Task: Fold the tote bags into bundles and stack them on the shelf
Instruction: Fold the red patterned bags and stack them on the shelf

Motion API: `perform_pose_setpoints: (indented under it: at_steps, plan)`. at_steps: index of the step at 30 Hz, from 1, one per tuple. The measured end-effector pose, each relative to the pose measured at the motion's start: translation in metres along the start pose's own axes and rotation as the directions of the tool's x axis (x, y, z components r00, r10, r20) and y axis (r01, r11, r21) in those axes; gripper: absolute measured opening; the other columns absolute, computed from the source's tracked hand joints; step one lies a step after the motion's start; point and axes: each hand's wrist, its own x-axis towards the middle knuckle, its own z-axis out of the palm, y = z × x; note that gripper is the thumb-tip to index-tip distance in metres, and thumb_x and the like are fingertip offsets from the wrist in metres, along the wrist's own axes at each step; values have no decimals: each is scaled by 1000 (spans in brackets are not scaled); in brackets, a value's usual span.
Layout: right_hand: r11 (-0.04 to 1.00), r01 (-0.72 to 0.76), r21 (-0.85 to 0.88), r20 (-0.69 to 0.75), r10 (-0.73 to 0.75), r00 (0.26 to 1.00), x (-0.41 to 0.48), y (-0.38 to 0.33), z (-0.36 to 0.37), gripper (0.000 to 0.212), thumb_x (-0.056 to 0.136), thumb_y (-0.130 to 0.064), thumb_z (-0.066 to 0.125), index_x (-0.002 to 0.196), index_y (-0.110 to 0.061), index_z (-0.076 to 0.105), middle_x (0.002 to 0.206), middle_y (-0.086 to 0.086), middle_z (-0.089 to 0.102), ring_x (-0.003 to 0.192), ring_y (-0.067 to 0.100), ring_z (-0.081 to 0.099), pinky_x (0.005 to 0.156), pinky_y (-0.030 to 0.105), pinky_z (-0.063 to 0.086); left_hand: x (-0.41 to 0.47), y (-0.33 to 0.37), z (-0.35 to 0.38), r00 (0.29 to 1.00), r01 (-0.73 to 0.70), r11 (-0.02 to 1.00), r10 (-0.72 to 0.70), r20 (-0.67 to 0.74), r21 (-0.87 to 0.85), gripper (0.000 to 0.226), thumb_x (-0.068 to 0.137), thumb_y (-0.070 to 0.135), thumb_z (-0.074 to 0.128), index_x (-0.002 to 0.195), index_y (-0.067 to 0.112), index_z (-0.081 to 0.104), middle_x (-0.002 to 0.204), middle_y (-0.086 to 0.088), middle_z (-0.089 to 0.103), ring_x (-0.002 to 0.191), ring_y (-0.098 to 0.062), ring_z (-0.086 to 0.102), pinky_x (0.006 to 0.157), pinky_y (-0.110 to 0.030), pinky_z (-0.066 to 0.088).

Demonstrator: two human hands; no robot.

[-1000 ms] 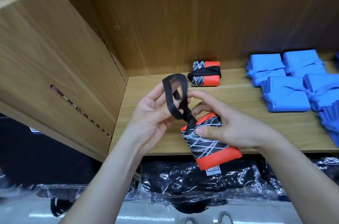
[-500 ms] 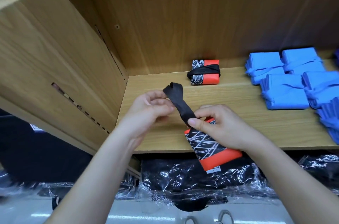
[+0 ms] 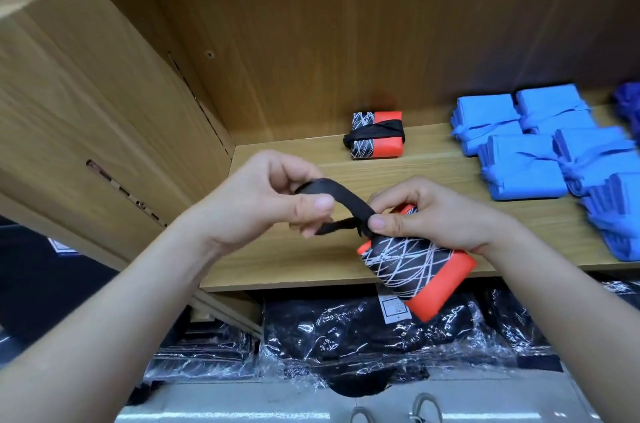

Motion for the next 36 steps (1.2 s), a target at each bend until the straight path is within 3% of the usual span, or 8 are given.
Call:
perform_pose_setpoints:
  at_steps: [3, 6, 13, 20, 29, 32, 34, 36]
  plan:
    - [992, 23, 125, 1, -23, 1000, 1, 3, 6, 21, 77, -39, 72, 83, -20, 77, 81, 1, 72, 75, 9, 63, 71, 22, 49, 1, -11, 11, 997, -53, 870, 74, 25, -491, 26, 80, 31, 71, 86, 6, 72, 61, 0, 65, 48, -11, 55, 76, -32, 55]
    - [967, 37, 252, -17, -34, 999, 1, 7, 10, 27, 71, -42, 80, 87, -21, 77, 83, 3, 71, 76, 11, 64, 71, 20, 50, 2, -19, 18, 995, 5, 677, 68, 69, -736, 41, 80, 10, 61, 120, 3, 66, 113, -10, 71, 67, -18, 70, 72, -34, 59]
    - [996, 90, 12, -92, -89, 992, -7, 4, 9, 55, 76, -25, 79, 123, -38, 53, 89, -9, 63, 87, 7, 59, 85, 18, 45, 0, -36, 35, 972, -79, 698, -104, -210, -712, 58, 67, -5, 68, 120, 19, 68, 135, 3, 60, 95, -23, 72, 57, -18, 58]
    - [952, 55, -301, -44, -72, 996, -8, -15, 18, 56, 79, -21, 78, 119, -51, 54, 107, -46, 55, 93, -5, 54, 87, 4, 37, 8, -54, 44, 959, -115, 834, -49, -280, -539, 69, 62, 39, 88, 126, 29, 63, 140, 5, 55, 117, -13, 58, 95, -33, 49]
    - [976, 16, -215, -182, -56, 982, -3, 7, 24, 22, 80, -18, 78, 100, -22, 70, 85, -6, 64, 83, 0, 55, 84, 19, 43, 4, -60, 44, 925, -109, 737, -170, -339, -667, 87, 58, 32, 91, 131, 10, 49, 126, -12, 63, 114, -28, 61, 93, -39, 53]
    - [987, 19, -158, -174, -46, 984, -6, 12, 21, 13, 78, -20, 78, 86, -27, 70, 83, 3, 66, 80, 4, 58, 80, 20, 45, 0, -49, 36, 794, -74, 896, -213, -570, -437, 54, 61, 5, 79, 108, 15, 54, 90, -2, 63, 87, -19, 60, 83, -37, 56]
    - [994, -16, -104, -162, -1, 987, -9, 11, 16, 19, 78, -15, 80, 82, -30, 69, 80, -3, 66, 77, 4, 58, 78, 19, 45, -8, -37, 29, 786, -58, 998, 48, -617, 3, 62, 60, 0, 74, 115, 21, 52, 104, 4, 57, 101, -12, 57, 91, -36, 52]
    - [995, -29, -99, -61, 23, 998, -8, 9, 13, 17, 78, -17, 80, 80, -30, 70, 77, -6, 66, 74, 3, 58, 75, 20, 44, -11, -22, 27, 875, -90, 753, 373, -310, 651, 80, 63, 2, 74, 134, 24, 47, 137, 7, 45, 132, -13, 40, 110, -43, 37]
